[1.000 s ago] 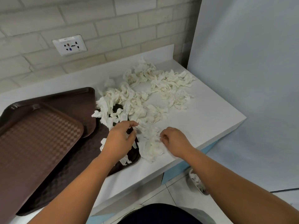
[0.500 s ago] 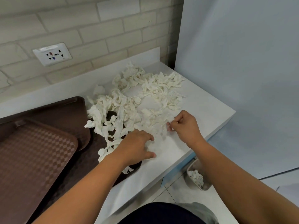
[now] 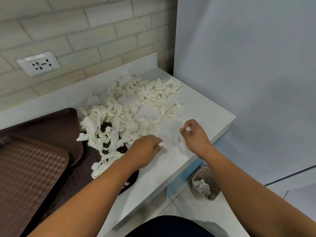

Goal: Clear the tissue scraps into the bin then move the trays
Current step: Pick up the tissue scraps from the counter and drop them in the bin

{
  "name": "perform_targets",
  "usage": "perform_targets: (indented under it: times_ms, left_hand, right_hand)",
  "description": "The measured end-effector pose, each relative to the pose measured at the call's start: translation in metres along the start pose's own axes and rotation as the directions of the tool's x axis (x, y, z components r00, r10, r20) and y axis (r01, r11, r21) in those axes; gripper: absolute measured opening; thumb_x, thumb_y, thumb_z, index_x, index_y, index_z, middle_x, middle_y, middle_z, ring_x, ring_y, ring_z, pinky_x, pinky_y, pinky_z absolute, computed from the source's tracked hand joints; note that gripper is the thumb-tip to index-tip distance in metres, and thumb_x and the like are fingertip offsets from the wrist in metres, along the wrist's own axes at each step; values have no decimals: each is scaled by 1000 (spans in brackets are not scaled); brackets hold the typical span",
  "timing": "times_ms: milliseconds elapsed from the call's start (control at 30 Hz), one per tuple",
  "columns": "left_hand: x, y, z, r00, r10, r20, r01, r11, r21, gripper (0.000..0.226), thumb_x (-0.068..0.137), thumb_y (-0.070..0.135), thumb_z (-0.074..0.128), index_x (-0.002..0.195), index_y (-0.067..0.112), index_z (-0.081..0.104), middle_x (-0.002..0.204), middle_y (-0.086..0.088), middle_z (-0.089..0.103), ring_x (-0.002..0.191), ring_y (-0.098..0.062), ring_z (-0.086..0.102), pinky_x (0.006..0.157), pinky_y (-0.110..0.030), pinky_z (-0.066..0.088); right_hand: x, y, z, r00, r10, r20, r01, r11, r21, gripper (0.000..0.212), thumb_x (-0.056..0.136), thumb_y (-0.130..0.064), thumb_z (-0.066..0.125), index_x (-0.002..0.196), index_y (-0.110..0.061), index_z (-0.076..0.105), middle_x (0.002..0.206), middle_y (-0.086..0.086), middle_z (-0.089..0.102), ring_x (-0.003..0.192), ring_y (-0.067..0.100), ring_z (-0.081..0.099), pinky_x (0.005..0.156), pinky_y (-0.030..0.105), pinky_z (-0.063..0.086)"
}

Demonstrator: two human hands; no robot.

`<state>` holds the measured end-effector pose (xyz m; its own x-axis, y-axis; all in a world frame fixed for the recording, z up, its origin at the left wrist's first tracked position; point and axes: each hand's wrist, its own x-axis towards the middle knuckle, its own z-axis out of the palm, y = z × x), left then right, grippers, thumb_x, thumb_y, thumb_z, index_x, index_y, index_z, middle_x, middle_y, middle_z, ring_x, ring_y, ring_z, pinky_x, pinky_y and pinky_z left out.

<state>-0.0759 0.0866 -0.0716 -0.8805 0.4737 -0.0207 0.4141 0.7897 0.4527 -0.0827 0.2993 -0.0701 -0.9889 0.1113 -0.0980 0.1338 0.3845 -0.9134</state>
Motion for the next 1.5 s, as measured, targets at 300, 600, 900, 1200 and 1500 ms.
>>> perform_targets:
  times_ms: [300,600,900,1200,1500]
  left_hand:
    - [47,99,-10,966,-251,-70,109,634,-766,24,104,36,42,104,28,65,77,-3,45,63,-23,45,57,-32,51]
    - [88,202,56,935,-354,17,221,545,-809,61,95,63,41,82,4,45,61,-4,48,63,-5,20,54,-38,38]
    - [113,234,161,886,-430,172,363,414,-835,39,99,40,49,65,21,46,54,4,31,46,-13,29,47,-25,29]
    - [137,185,285,827,-382,413,557,448,-699,25,99,32,56,77,26,67,61,7,58,50,-11,44,51,-27,39]
    - [160,88,449,727,-504,467,675,650,-350,55,100,47,45,62,6,50,82,-34,56,67,-42,48,60,-40,39]
  right_hand:
    - [-19,20,-89,997,61,39,-70,951,300,17,104,-12,36,113,-22,46,80,11,61,60,36,59,56,36,51]
    - [-30,79,-195,987,79,-139,-57,986,155,24,102,-23,44,88,-21,63,79,-5,62,74,14,57,66,29,44]
    - [-37,165,-233,982,183,-38,-178,979,104,21,92,-36,64,79,-19,61,65,-6,64,56,9,55,53,26,43]
    - [-8,275,-201,904,426,-34,-424,904,45,42,91,-50,55,72,-13,62,47,-4,50,49,23,52,55,47,55]
    - [25,423,-130,853,516,-70,-521,851,-72,42,101,-32,44,60,-28,40,58,-8,42,54,10,39,54,27,30]
